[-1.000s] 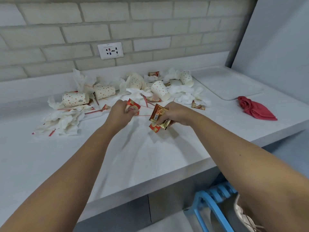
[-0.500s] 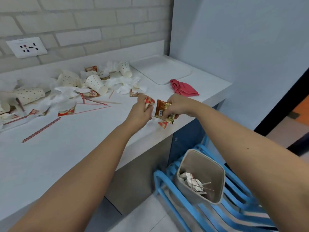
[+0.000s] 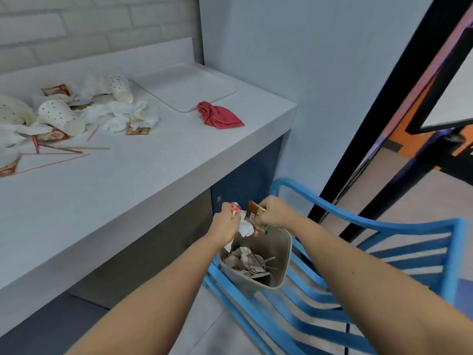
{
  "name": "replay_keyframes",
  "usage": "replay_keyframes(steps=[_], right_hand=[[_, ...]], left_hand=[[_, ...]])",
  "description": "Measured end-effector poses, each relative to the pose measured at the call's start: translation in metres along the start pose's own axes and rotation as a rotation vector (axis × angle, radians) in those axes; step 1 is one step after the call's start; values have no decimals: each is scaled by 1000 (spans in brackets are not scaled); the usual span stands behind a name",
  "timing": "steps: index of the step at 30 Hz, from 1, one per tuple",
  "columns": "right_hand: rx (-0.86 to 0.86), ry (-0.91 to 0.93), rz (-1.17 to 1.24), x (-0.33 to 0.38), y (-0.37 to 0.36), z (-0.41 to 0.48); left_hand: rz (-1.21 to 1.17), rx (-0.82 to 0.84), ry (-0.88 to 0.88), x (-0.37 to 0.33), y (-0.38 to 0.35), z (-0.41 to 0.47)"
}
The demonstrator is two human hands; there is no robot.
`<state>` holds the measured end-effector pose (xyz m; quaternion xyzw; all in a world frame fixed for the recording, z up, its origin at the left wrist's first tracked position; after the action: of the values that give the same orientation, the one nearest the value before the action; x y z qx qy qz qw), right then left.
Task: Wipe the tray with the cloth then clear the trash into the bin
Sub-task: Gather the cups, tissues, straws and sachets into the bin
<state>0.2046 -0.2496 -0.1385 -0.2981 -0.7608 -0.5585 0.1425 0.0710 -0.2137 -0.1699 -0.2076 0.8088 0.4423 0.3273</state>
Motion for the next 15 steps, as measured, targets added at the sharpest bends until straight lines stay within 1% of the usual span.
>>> replay_keyframes(steps=[5, 8, 9, 11, 12, 13, 15], right_hand=[[-26, -43, 5, -36, -23, 3], [-13, -76, 37, -46, -34, 8], [16, -86, 95, -49, -39, 9], [139, -128, 238, -54, -48, 9], [195, -147, 273, -56, -51, 8], [224, -162, 269, -58, -52, 9], [221, -177, 240, -60, -50, 11]], left_hand=[[95, 67, 62, 9, -34, 6], [112, 66, 83, 15, -42, 12], [118, 75, 90, 17, -43, 14], [142, 96, 75, 19, -46, 18], [157, 97, 64, 19, -46, 20], [161, 91, 58, 19, -45, 21], [133, 59, 47, 19, -40, 21]])
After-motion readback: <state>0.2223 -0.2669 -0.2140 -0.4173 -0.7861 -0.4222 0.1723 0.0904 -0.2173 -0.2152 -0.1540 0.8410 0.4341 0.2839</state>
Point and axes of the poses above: each hand's wrist, its own z-axis towards the middle knuckle, its own y-axis out of the back of the hand, x = y × z, the point moved 4 cm from there along z, towards the middle knuckle, and after that the axes turned 6 degrees about y, right-handed, at the moved point
